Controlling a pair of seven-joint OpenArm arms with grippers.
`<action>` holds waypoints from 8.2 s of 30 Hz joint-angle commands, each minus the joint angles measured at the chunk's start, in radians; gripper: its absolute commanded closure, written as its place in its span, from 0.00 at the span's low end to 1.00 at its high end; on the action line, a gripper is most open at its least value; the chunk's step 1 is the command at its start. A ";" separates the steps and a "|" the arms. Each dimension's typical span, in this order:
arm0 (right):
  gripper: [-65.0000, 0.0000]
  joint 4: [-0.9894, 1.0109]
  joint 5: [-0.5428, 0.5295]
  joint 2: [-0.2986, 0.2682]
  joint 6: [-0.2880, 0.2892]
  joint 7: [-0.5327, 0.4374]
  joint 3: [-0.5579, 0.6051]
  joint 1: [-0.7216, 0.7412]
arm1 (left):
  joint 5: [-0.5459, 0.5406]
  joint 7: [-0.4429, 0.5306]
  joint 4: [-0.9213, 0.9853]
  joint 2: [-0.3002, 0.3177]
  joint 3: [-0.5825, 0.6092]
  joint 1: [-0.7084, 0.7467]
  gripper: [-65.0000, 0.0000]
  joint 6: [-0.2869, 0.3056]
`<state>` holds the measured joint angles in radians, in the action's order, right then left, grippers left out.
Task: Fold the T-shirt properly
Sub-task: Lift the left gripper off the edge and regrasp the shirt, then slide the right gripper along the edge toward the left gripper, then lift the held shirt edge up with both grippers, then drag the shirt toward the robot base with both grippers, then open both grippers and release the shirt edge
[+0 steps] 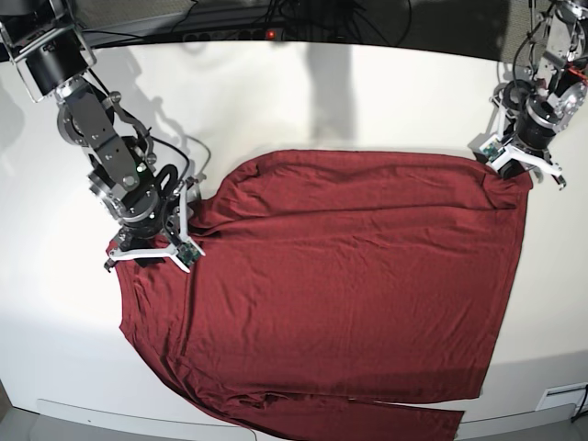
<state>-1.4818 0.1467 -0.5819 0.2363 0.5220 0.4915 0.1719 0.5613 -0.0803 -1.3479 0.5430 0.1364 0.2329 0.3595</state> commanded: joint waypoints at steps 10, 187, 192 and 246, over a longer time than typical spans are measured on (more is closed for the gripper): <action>0.62 -0.198 -0.118 -0.058 0.146 0.130 -0.008 0.005 | -0.151 -0.061 0.010 0.000 0.003 0.019 1.00 -0.028; 1.00 0.367 -0.333 0.120 0.142 -0.017 0.005 0.086 | -0.902 -0.190 0.215 -0.168 -0.097 -0.213 1.00 -0.203; 1.00 0.199 -0.334 0.064 0.138 0.003 0.005 -0.033 | -0.901 -0.188 0.129 -0.166 -0.097 -0.133 1.00 -0.203; 1.00 -0.320 -0.042 -0.094 -0.229 -0.003 -0.080 -0.884 | -0.744 -0.037 -0.303 -0.165 -0.112 0.488 1.00 -0.207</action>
<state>-1.8141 0.1375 -0.6594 0.0002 0.4145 0.4149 -0.6956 -0.1864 -0.0940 -1.6466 0.3733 0.0208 0.7120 0.1375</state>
